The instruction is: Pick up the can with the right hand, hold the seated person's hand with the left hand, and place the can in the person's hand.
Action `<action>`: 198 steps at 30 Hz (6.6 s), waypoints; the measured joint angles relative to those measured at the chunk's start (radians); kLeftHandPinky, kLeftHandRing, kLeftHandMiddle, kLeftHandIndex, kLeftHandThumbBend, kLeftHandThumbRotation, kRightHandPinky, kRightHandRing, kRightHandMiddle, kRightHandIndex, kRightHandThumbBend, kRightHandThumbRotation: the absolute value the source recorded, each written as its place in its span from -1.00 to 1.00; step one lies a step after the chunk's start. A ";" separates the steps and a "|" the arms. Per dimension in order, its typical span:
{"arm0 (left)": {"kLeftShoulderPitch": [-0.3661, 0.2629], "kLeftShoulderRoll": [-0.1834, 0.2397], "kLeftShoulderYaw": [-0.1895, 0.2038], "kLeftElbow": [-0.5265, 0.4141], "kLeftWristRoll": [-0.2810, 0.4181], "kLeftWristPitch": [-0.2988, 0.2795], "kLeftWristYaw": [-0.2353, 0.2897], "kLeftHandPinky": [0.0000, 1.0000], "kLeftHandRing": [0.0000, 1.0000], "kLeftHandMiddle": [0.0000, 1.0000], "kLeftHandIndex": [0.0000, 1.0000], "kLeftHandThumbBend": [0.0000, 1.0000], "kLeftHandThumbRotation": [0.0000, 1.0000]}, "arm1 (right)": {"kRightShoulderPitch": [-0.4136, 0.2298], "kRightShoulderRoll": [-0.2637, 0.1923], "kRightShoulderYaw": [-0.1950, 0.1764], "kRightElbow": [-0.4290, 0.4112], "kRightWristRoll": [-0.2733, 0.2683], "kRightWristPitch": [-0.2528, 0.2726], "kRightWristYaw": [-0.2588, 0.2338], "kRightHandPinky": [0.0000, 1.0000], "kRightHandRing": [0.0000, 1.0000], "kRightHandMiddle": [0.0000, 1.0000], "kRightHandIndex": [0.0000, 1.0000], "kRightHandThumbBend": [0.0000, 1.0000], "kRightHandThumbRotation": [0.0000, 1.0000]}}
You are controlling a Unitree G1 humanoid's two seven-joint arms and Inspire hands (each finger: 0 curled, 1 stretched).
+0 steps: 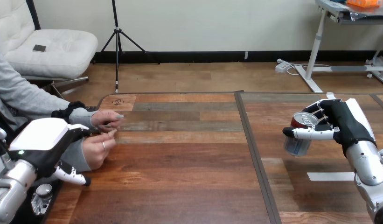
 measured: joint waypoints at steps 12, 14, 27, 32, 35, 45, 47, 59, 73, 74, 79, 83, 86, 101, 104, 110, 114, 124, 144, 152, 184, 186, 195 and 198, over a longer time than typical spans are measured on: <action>-0.001 0.000 -0.014 0.037 0.000 0.022 0.055 0.49 0.56 0.60 0.58 1.00 -0.61 | 0.000 0.000 0.000 0.000 0.000 0.000 0.002 -0.29 -0.21 -0.14 -0.11 0.63 -1.00; -0.001 0.000 -0.017 0.042 0.000 0.026 0.065 0.48 0.55 0.59 0.58 1.00 -0.62 | 0.000 0.000 0.000 0.000 0.000 0.000 0.002 -0.29 -0.22 -0.15 -0.11 0.63 -1.00; -0.015 0.000 -0.038 0.072 0.000 0.038 0.092 0.48 0.56 0.59 0.58 1.00 -0.67 | 0.000 0.000 0.001 0.000 -0.001 0.001 0.002 -0.28 -0.20 -0.14 -0.11 0.63 -1.00; -0.024 0.000 -0.042 0.083 -0.001 0.038 0.092 0.49 0.56 0.59 0.58 1.00 -0.69 | 0.000 0.000 0.003 0.000 -0.003 0.001 0.002 -0.29 -0.21 -0.15 -0.11 0.65 -1.00; -0.031 0.000 -0.045 0.089 -0.001 0.040 0.093 0.48 0.55 0.59 0.58 1.00 -0.70 | 0.000 0.000 0.003 0.000 -0.003 0.001 0.002 -0.30 -0.21 -0.15 -0.11 0.65 -1.00; -0.047 0.000 -0.045 0.098 -0.009 0.045 0.075 0.54 0.60 0.64 0.62 1.00 -0.74 | 0.000 0.000 0.003 0.000 -0.003 0.001 0.003 -0.31 -0.23 -0.17 -0.11 0.66 -1.00; -0.050 0.000 -0.045 0.098 -0.009 0.046 0.064 0.55 0.61 0.64 0.63 1.00 -0.73 | 0.000 0.000 0.003 0.000 -0.003 0.001 0.003 -0.31 -0.23 -0.16 -0.11 0.66 -1.00; -0.062 0.000 -0.063 0.101 -0.010 0.060 0.029 0.55 0.60 0.63 0.62 1.00 -0.67 | 0.000 0.000 0.004 0.001 -0.002 0.001 0.009 -0.30 -0.23 -0.16 -0.11 0.67 -1.00; -0.070 0.000 -0.064 0.110 -0.041 0.039 0.001 0.51 0.55 0.57 0.57 0.98 -0.81 | 0.000 0.000 0.003 0.001 -0.001 0.001 0.009 -0.32 -0.24 -0.18 -0.12 0.67 -1.00; -0.070 0.000 -0.063 0.110 -0.051 0.035 -0.007 0.51 0.55 0.57 0.57 0.98 -0.82 | 0.000 0.000 0.003 0.001 -0.001 0.001 0.009 -0.32 -0.24 -0.18 -0.12 0.67 -1.00; -0.070 0.000 -0.061 0.112 -0.084 0.024 -0.035 0.49 0.55 0.57 0.56 0.97 -0.87 | 0.000 0.000 0.003 0.001 -0.001 0.001 0.009 -0.32 -0.24 -0.17 -0.12 0.66 -1.00; -0.073 0.000 -0.061 0.114 -0.098 0.023 -0.054 0.50 0.57 0.59 0.56 0.94 -0.86 | 0.000 0.000 0.003 0.001 -0.001 0.001 0.009 -0.31 -0.24 -0.17 -0.12 0.66 -1.00; -0.079 0.000 -0.061 0.119 -0.107 0.023 -0.075 0.51 0.59 0.60 0.58 0.90 -0.79 | 0.000 0.000 0.003 0.001 -0.001 0.001 0.009 -0.31 -0.24 -0.17 -0.12 0.65 -1.00; -0.090 0.000 -0.057 0.115 -0.158 0.027 -0.170 0.54 0.62 0.62 0.59 0.82 -0.73 | 0.000 0.000 0.003 0.001 0.001 0.001 0.013 -0.33 -0.25 -0.18 -0.12 0.65 -1.00; -0.090 0.000 -0.056 0.109 -0.168 0.027 -0.190 0.54 0.62 0.62 0.60 0.81 -0.71 | 0.000 0.000 0.003 0.001 0.001 0.001 0.013 -0.32 -0.24 -0.17 -0.12 0.66 -1.00; -0.091 0.000 -0.056 0.100 -0.167 0.027 -0.207 0.52 0.60 0.61 0.59 0.81 -0.68 | 0.000 0.001 0.003 0.000 0.001 0.001 0.013 -0.31 -0.23 -0.17 -0.12 0.66 -1.00; -0.092 -0.002 -0.057 0.099 -0.167 0.026 -0.215 0.51 0.60 0.60 0.58 0.83 -0.68 | 0.000 0.001 0.003 0.001 0.001 0.001 0.013 -0.31 -0.23 -0.17 -0.12 0.66 -1.00; -0.108 -0.004 -0.064 0.099 -0.162 0.033 -0.249 0.52 0.60 0.61 0.58 0.82 -0.65 | 0.000 0.001 0.003 0.001 0.003 0.001 0.013 -0.31 -0.23 -0.17 -0.12 0.65 -1.00; -0.148 -0.005 -0.099 0.099 -0.101 0.049 -0.271 0.31 0.42 0.47 0.49 0.82 -0.60 | 0.000 0.001 0.003 0.001 0.003 0.001 0.013 -0.30 -0.23 -0.16 -0.11 0.67 -1.00; -0.168 -0.007 -0.123 0.099 -0.078 0.048 -0.271 0.21 0.33 0.40 0.43 0.80 -0.71 | 0.000 0.001 0.003 0.000 0.003 0.001 0.013 -0.29 -0.22 -0.15 -0.11 0.67 -1.00; -0.230 -0.036 -0.177 0.129 -0.044 0.062 -0.275 -0.28 -0.12 0.04 0.07 0.72 -1.00 | 0.000 0.002 0.003 0.000 0.004 0.000 0.013 -0.34 -0.26 -0.19 -0.12 0.68 -1.00; -0.232 -0.036 -0.178 0.133 -0.045 0.059 -0.275 -0.33 -0.18 -0.01 0.04 0.71 -1.00 | 0.000 0.002 0.003 0.000 0.004 0.000 0.013 -0.34 -0.26 -0.19 -0.12 0.67 -1.00; -0.233 -0.036 -0.178 0.148 -0.050 0.041 -0.260 -0.48 -0.34 -0.16 -0.10 0.58 -1.00 | 0.000 0.002 0.003 0.000 0.006 -0.008 0.013 -0.33 -0.25 -0.18 -0.12 0.66 -1.00; -0.233 -0.037 -0.178 0.152 -0.053 0.035 -0.257 -0.51 -0.37 -0.20 -0.14 0.54 -1.00 | 0.000 0.002 0.003 0.000 0.005 -0.008 0.013 -0.33 -0.25 -0.18 -0.12 0.66 -1.00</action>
